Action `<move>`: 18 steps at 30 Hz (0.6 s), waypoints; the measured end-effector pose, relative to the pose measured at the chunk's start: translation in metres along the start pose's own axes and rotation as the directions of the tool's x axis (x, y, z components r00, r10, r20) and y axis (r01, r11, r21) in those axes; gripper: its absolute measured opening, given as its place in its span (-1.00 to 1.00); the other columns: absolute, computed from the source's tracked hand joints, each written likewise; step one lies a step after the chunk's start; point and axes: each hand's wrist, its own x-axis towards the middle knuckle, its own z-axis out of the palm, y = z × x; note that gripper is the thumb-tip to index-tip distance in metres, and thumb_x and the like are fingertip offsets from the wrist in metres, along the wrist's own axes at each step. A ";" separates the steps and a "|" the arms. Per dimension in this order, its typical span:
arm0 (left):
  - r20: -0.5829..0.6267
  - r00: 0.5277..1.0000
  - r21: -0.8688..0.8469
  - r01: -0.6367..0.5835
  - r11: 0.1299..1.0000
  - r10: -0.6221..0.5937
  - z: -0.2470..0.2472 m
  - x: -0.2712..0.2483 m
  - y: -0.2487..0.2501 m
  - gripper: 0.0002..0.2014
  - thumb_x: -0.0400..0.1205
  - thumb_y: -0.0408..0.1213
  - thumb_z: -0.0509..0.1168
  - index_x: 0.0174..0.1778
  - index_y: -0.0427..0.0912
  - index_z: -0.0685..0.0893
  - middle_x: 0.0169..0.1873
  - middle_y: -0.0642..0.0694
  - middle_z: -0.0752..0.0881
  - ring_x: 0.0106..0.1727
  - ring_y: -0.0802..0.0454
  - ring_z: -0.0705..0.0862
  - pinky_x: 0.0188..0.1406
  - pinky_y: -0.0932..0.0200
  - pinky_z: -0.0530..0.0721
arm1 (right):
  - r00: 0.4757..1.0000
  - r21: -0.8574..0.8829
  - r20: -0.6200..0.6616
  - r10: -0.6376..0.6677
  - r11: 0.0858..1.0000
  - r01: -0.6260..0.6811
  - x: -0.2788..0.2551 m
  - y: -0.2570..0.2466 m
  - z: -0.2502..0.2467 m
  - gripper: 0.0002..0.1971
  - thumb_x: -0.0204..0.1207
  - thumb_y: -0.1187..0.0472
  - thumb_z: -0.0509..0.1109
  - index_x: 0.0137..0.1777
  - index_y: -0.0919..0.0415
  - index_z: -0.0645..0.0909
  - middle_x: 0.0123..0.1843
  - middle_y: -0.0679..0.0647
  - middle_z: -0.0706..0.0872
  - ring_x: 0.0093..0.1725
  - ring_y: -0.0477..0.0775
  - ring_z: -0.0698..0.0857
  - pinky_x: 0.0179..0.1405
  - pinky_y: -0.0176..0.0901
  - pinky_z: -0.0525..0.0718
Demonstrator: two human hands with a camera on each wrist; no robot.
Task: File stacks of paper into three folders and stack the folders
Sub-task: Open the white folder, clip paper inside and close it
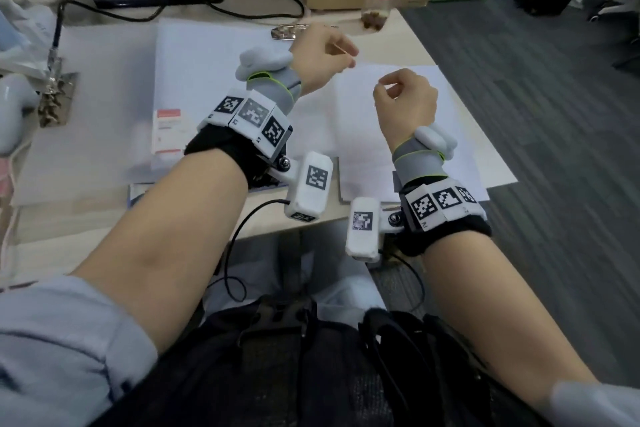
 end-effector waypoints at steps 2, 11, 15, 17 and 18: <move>0.027 0.999 -0.029 -0.018 0.999 0.018 0.017 -0.009 0.006 -0.79 0.58 -0.46 0.25 0.08 -0.28 0.71 -0.10 -0.15 0.75 -0.17 0.10 0.66 -0.27 0.46 0.56 | 0.997 -0.043 -0.078 0.017 0.999 -0.020 -0.008 0.016 -0.018 -0.82 0.52 0.16 0.27 0.02 0.10 0.68 -0.18 -0.08 0.60 -0.15 -0.05 0.54 -0.22 -0.22 0.44; 0.221 0.975 0.024 -0.008 1.000 0.003 0.081 -0.023 0.016 -0.74 0.55 -0.54 0.24 0.11 -0.36 0.72 -0.03 -0.21 0.75 -0.13 0.05 0.67 0.03 0.03 0.72 | 0.947 -0.505 0.012 0.321 0.820 -0.271 -0.013 0.077 -0.056 -0.42 0.46 -0.04 0.41 0.36 0.31 0.44 0.43 0.25 0.46 0.46 0.27 0.34 0.30 0.09 0.38; 0.297 0.950 0.169 0.044 0.985 -0.093 0.104 -0.020 0.015 -0.70 0.56 -0.43 0.30 0.21 -0.27 0.70 0.19 -0.21 0.73 0.14 -0.10 0.70 0.22 0.06 0.67 | 0.919 -0.440 0.075 0.388 0.840 -0.318 -0.012 0.089 -0.063 -0.33 0.35 -0.07 0.52 0.32 0.34 0.45 0.41 0.26 0.44 0.42 0.27 0.40 0.25 0.08 0.46; 0.314 0.941 0.278 0.038 0.960 -0.128 0.111 -0.020 0.012 -0.67 0.56 -0.36 0.34 0.26 -0.23 0.68 0.24 -0.15 0.71 0.27 -0.08 0.66 0.28 0.16 0.60 | 0.918 -0.335 0.103 0.382 0.883 -0.329 -0.011 0.092 -0.069 -0.41 0.35 0.02 0.55 0.28 0.33 0.49 0.34 0.24 0.55 0.30 0.28 0.55 0.12 0.05 0.56; 0.311 0.941 0.299 0.039 0.953 -0.136 0.114 -0.019 0.012 -0.66 0.56 -0.34 0.34 0.27 -0.21 0.68 0.24 -0.13 0.71 0.28 -0.06 0.66 0.28 0.19 0.58 | 0.921 -0.293 0.102 0.375 0.897 -0.332 -0.010 0.094 -0.073 -0.46 0.37 0.11 0.53 0.29 0.32 0.50 0.32 0.22 0.58 0.26 0.28 0.60 0.07 0.00 0.58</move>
